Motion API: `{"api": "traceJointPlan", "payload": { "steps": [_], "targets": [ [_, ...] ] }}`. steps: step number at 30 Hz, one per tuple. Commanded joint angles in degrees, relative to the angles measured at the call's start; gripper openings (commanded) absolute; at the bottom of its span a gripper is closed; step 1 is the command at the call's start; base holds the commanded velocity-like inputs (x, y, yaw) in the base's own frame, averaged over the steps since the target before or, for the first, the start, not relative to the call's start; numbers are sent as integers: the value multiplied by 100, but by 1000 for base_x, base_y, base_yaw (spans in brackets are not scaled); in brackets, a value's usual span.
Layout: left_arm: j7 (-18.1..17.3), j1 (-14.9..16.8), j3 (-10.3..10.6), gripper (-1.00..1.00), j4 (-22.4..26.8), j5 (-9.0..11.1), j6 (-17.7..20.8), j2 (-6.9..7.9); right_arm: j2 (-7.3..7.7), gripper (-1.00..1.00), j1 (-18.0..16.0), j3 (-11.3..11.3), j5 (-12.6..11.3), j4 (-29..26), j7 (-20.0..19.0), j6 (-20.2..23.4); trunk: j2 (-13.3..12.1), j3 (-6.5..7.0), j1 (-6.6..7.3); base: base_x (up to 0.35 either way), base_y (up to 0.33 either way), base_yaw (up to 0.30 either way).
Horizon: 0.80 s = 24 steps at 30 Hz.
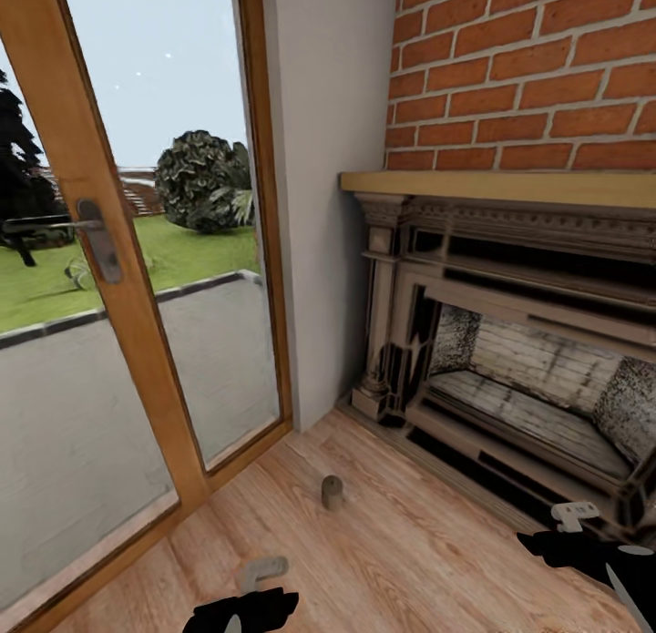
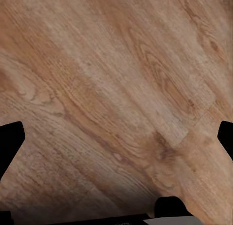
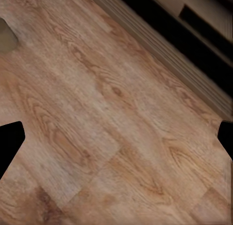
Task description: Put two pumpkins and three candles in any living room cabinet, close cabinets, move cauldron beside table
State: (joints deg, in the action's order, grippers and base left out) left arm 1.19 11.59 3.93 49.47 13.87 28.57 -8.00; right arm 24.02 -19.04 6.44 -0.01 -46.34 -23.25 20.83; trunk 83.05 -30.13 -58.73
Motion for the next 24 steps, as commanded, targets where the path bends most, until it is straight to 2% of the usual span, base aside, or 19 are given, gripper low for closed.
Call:
{"api": "traceJointPlan", "payload": {
  "steps": [1, 12, 24],
  "targets": [
    [16, 1, 2, 100, 10, 29, 27, 1, -2, 100, -5, 15, 1, -6, -30, 36, 3, 2, 0, 0, -127, -172],
    [30, 1, 4, 100, 2, 18, 25, 1, 3, 100, -7, 17, 7, 8, -37, 56, 3, 45, 0, 0, -282, -93],
    [30, 0, 19, 100, -4, 13, 25, -5, 6, 100, -12, 42, 1, 14, -31, 107, 3, 47, 0, -90, -322, -253]
  ]
}}
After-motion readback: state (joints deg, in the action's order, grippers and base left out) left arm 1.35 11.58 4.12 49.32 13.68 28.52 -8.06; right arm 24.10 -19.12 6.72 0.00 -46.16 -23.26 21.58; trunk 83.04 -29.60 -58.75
